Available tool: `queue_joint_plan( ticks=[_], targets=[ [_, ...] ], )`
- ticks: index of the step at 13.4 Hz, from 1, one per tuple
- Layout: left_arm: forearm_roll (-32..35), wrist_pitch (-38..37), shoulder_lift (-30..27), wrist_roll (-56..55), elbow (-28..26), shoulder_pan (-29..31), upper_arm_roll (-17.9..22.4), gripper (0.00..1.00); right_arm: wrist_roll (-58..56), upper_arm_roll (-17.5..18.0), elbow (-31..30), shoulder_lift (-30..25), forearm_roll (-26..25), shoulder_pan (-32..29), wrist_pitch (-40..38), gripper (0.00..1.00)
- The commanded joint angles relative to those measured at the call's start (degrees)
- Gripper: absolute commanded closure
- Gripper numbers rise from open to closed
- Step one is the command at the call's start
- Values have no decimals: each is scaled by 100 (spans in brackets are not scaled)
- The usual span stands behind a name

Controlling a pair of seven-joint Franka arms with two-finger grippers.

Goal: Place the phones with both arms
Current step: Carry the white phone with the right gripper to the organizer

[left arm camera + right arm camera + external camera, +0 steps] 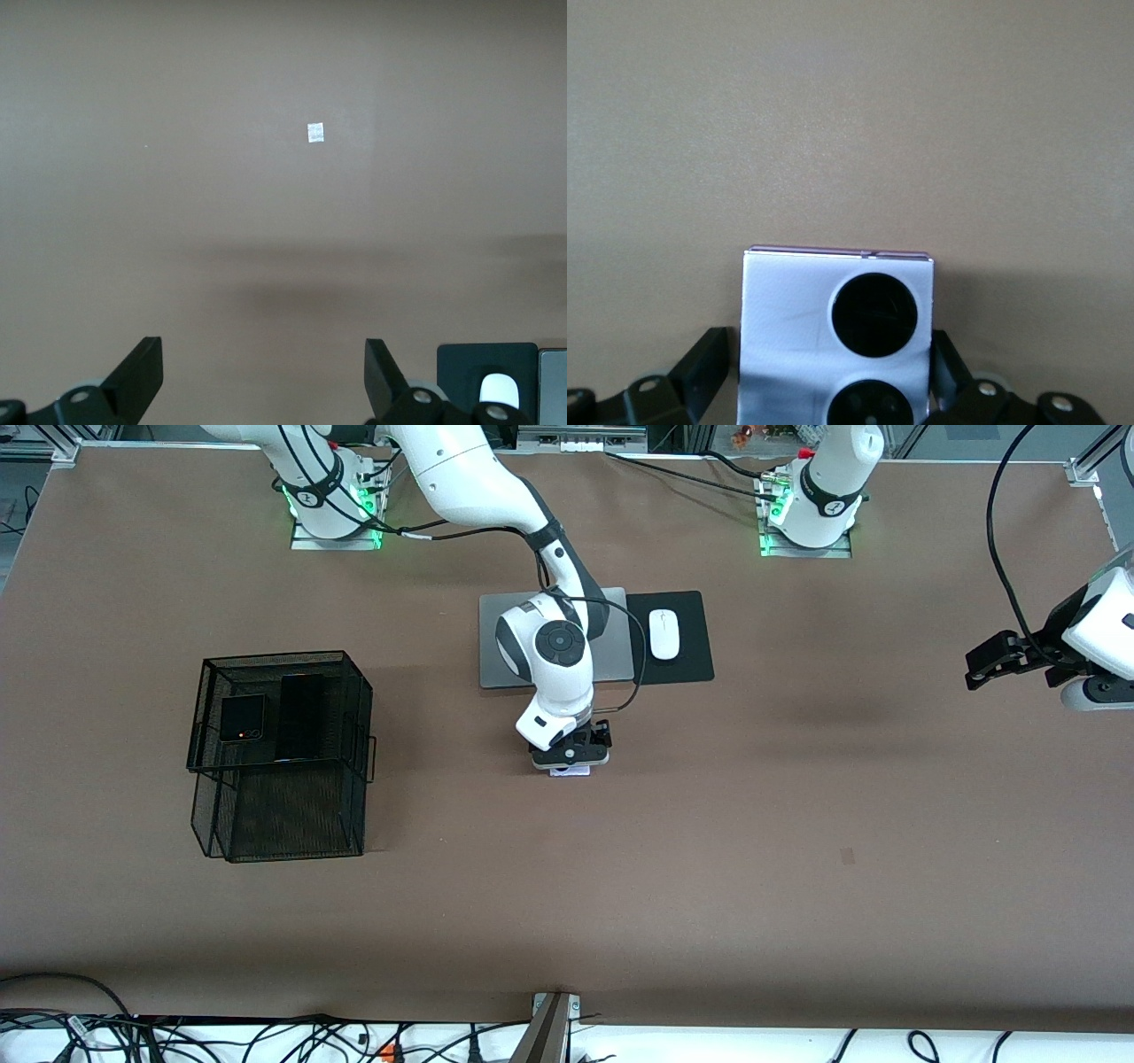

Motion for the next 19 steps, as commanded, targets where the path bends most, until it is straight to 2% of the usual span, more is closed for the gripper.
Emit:
queue_joint_plan(
  ticks=[1,2,3,6,11,13,16,17,19],
  targets=[
    [-175,-158,50,44,227,-38,-51,0,-96,70,10,6,114,-51,44,37],
    [-175,-158,50,44,227,-47,-78,0,-114,70,19,-29,114,-51,9,48],
    [-175,-158,50,18,227,-47,-139,0,-105,61,27,-56,114,-42,-44,51],
    [-166,-158,50,-18,236,-47,-183,0,-53,-35,272,-196,114,-50,-727,52],
    [-131,-45,42,0,236,-47,-288,0,-52,-711,1142,-854,114,-77,-2809,52],
    [-113,-9,-11,9,193,-38,-306,0,-79,-931,1275,-1232,114,-138,-3425,54],
    [-131,218,-292,0,-202,-3,-315,0,-681,-1248,1267,-1698,96,-366,-4102,54],
    [-131,263,-310,0,-238,-3,-315,0,-1155,-1492,1197,-1804,70,-428,-4357,54],
    [-131,264,-301,35,-221,-3,-315,0,-2419,-2247,724,-2006,105,-446,-4632,54]
  ],
)
